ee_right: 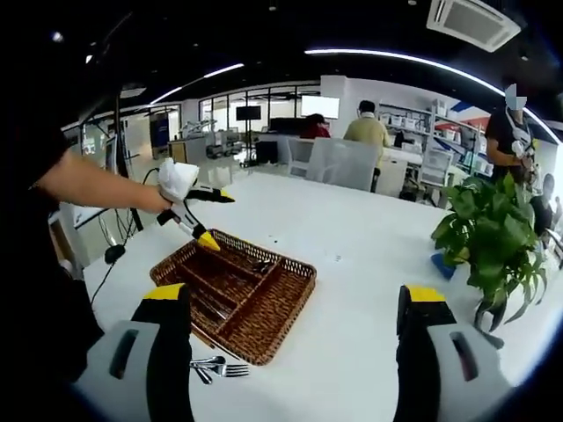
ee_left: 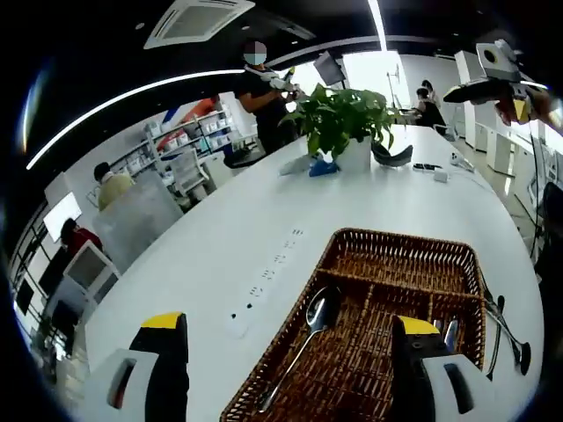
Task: Arrange the knives, forks, and spoons in their matching storage slots by inserting each utensil handle-first until every utensil is classified and aligned in the correct compartment
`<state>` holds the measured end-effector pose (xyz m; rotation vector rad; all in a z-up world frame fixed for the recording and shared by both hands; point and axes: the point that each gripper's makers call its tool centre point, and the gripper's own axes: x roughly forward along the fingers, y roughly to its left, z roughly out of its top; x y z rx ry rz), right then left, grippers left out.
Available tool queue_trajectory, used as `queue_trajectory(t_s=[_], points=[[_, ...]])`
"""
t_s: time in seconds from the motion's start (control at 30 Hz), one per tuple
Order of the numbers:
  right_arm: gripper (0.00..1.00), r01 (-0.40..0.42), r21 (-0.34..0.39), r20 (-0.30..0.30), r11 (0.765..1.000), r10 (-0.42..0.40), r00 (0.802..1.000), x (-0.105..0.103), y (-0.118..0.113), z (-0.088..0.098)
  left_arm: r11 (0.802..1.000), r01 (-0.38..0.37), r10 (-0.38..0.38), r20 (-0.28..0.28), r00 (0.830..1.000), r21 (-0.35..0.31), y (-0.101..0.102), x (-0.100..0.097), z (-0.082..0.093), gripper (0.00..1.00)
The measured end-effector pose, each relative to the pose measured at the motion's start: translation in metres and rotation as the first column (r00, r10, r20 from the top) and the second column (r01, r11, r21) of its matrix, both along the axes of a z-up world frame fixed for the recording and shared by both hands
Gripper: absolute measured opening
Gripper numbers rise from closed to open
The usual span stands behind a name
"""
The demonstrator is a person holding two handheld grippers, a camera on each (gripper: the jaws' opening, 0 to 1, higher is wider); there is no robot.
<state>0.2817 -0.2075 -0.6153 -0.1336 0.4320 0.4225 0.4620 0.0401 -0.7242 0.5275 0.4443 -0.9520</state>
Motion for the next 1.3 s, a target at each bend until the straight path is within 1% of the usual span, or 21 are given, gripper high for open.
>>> queue_trajectory(t_s=[0.07,0.13,0.17,0.2,0.23,0.27,0.33,0.4,0.47,0.57,0.63,0.67,0.73,0.87,0.97,1.07,1.23,1.3], points=[[0.99,-0.003,-0.002,0.005,1.0,0.003,1.0,-0.003,-0.001,0.002,0.999,-0.011,0.011,-0.012,1.0,-0.052,0.006,-0.012,0.016,1.0],[0.99,-0.007,-0.004,0.015,1.0,0.007,1.0,-0.005,-0.001,0.002,0.998,-0.021,0.021,-0.008,1.0,-0.058,0.016,-0.023,0.026,1.0],[0.99,-0.012,-0.008,0.017,1.0,0.012,1.0,-0.006,-0.001,0.002,0.998,-0.024,0.024,-0.008,1.0,-0.059,0.018,-0.025,0.028,1.0],[0.99,-0.018,-0.013,0.018,1.0,0.018,1.0,-0.007,0.0,0.002,0.997,-0.03,0.03,-0.006,1.0,-0.069,0.023,-0.031,0.034,1.0],[0.99,-0.02,-0.015,0.017,1.0,0.02,1.0,-0.008,0.001,0.001,0.997,-0.032,0.032,-0.005,0.999,-0.072,0.024,-0.033,0.037,1.0],[0.99,-0.032,-0.017,0.018,0.999,0.032,0.999,-0.011,0.003,0.002,0.996,-0.045,0.045,-0.003,0.999,-0.076,0.032,-0.041,0.044,1.0],[0.99,-0.04,-0.013,0.019,0.999,0.04,0.999,-0.013,0.004,0.001,0.995,-0.06,0.06,-0.008,0.998,-0.075,0.041,-0.053,0.053,1.0],[0.99,-0.046,-0.007,0.021,0.999,0.046,0.999,-0.014,0.004,-0.002,0.993,-0.076,0.075,-0.01,0.997,-0.095,0.05,-0.064,0.062,1.0],[0.99,-0.049,-0.011,0.012,0.999,0.049,0.999,-0.017,0.003,-0.005,0.988,-0.103,0.101,-0.019,0.995,-0.117,0.057,-0.077,0.071,1.0],[0.99,-0.062,-0.008,0.014,0.998,0.062,0.998,-0.019,0.006,-0.004,0.982,-0.12,0.119,-0.02,0.993,-0.144,0.068,-0.096,0.082,1.0],[0.99,-0.071,-0.013,0.015,0.997,0.071,0.997,-0.02,0.007,-0.003,0.973,-0.136,0.13,-0.043,0.991,-0.189,0.072,-0.106,0.088,1.0],[0.99,-0.078,-0.016,0.014,0.997,0.079,0.997,-0.021,0.008,-0.003,0.968,-0.154,0.144,-0.065,0.988,-0.2,0.078,-0.113,0.091,1.0],[0.99,-0.088,-0.019,0.017,0.996,0.088,0.996,-0.022,0.009,-0.001,0.96,-0.192,0.179,-0.082,0.98,-0.202,0.09,-0.12,0.095,1.0],[0.99,-0.108,-0.012,0.021,0.994,0.108,0.994,-0.026,0.013,0.003,0.958,-0.208,0.197,-0.071,0.978,-0.197,0.102,-0.138,0.105,1.0],[0.99,-0.112,0.005,0.015,0.994,0.112,0.994,-0.03,0.014,0.003,0.952,-0.233,0.219,-0.087,0.972,-0.198,0.112,-0.154,0.106,1.0],[0.99,-0.122,-0.008,0.008,0.992,0.122,0.992,-0.035,0.015,-0.001,0.942,-0.267,0.249,-0.109,0.962,-0.205,0.121,-0.166,0.105,1.0],[0.99,-0.132,-0.006,-0.001,0.991,0.132,0.991,-0.044,0.016,-0.002,0.936,-0.287,0.271,-0.104,0.957,-0.203,0.129,-0.188,0.103,1.0],[0.99,-0.13,-0.009,0.0,0.991,0.13,0.992,-0.046,0.015,-0.001,0.928,-0.298,0.279,-0.113,0.954,-0.222,0.131,-0.195,0.101,1.0]])
